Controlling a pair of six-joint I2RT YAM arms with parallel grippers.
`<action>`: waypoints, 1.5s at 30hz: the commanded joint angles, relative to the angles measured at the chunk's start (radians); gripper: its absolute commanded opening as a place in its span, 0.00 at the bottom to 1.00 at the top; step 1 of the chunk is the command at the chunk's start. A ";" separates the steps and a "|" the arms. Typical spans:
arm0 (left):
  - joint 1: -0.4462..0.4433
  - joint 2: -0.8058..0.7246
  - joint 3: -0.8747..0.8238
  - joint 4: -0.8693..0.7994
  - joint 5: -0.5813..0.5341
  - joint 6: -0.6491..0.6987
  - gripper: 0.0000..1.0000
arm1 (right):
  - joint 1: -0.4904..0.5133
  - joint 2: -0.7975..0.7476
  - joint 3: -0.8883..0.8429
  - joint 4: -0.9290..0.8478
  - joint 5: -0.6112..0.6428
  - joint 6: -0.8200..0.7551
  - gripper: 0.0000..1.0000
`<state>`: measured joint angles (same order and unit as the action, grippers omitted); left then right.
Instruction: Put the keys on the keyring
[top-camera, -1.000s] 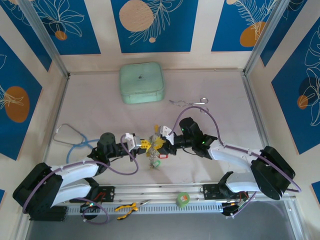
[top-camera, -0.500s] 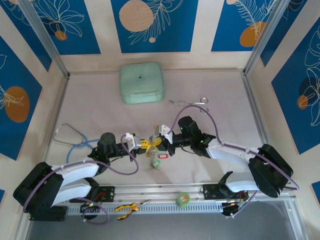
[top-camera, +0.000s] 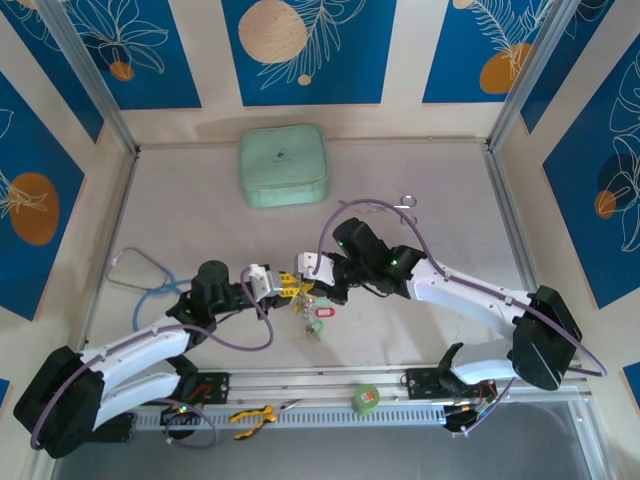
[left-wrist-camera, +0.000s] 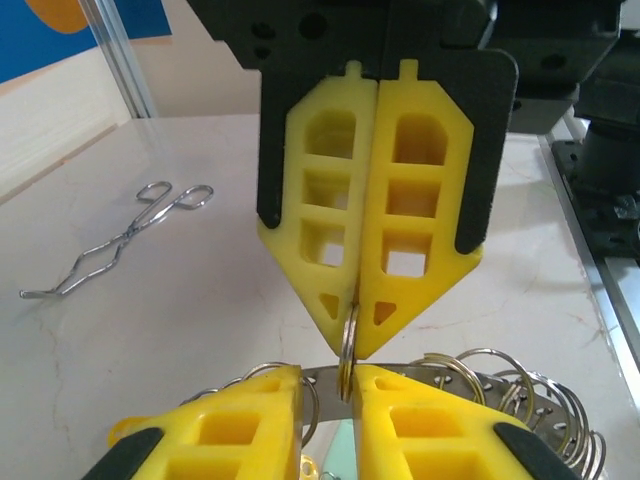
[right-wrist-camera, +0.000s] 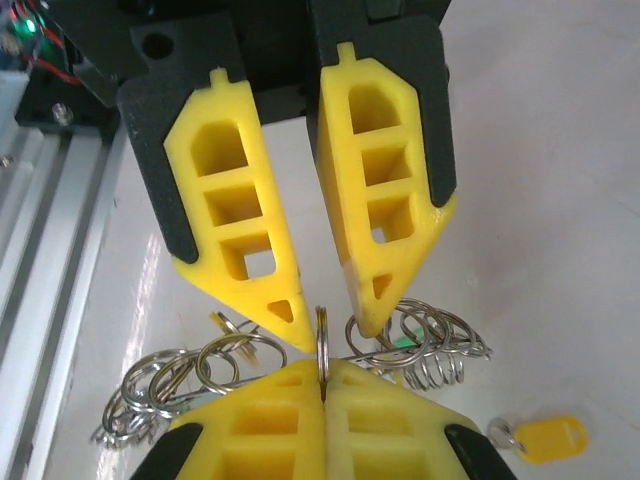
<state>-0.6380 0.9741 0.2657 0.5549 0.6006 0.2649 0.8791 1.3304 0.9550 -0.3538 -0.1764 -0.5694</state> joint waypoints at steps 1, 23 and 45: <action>-0.013 -0.002 0.034 -0.075 0.000 0.041 0.18 | 0.022 0.032 0.073 -0.191 0.073 -0.119 0.00; -0.026 0.038 -0.004 0.076 0.036 -0.002 0.00 | -0.076 -0.061 -0.037 0.069 -0.163 0.097 0.28; -0.047 0.084 -0.089 0.335 0.041 0.095 0.00 | -0.087 -0.064 -0.290 0.437 -0.196 0.154 0.29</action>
<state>-0.6682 1.0710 0.1810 0.8341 0.6209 0.2752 0.7822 1.2613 0.6586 0.0860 -0.3840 -0.3698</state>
